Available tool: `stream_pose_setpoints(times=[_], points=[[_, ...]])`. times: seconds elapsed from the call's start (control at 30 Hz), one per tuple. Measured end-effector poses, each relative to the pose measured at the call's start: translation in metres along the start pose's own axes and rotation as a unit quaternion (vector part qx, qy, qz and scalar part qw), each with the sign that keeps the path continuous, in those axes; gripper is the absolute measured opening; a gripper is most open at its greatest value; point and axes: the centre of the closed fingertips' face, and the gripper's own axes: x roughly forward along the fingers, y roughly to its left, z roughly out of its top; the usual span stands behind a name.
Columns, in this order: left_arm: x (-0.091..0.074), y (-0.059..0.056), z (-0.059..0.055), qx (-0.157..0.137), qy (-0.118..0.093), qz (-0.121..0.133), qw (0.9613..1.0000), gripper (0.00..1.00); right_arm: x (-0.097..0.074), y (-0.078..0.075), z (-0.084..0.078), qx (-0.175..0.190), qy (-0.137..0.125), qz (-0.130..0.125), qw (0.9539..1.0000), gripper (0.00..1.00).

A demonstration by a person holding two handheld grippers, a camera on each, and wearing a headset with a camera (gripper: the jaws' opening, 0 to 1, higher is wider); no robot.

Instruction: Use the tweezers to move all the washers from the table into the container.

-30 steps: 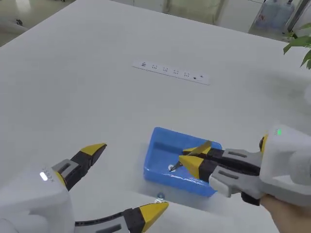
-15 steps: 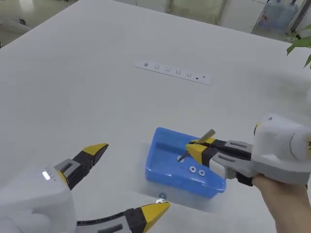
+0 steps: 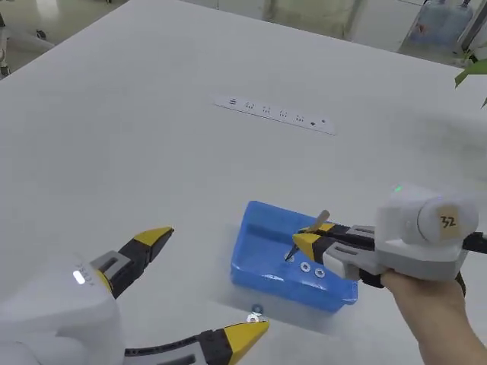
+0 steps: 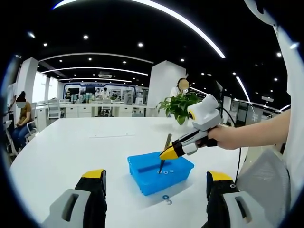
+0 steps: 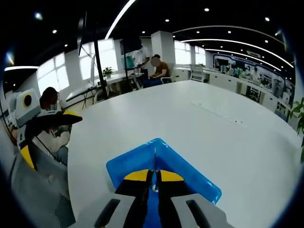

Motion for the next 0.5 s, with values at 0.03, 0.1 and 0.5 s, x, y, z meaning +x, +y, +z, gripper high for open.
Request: stream_pose_setpoints(times=[0.03,0.1,0.5], points=[[0.0,0.0,0.0,-0.001,0.0,-0.001,1.0,0.88,0.001,0.0,-0.001,0.002,0.002,0.0,1.0,0.02],[0.0,-0.001,0.0,0.0,0.001,-0.003,1.0,0.88,0.003,-0.002,-0.004,0.003,0.007,-0.001,1.0,0.02],[0.0,0.002,-0.001,0.001,0.003,0.005,1.0,0.88,0.007,-0.005,-0.011,0.001,0.016,-0.004,0.9999,0.02]])
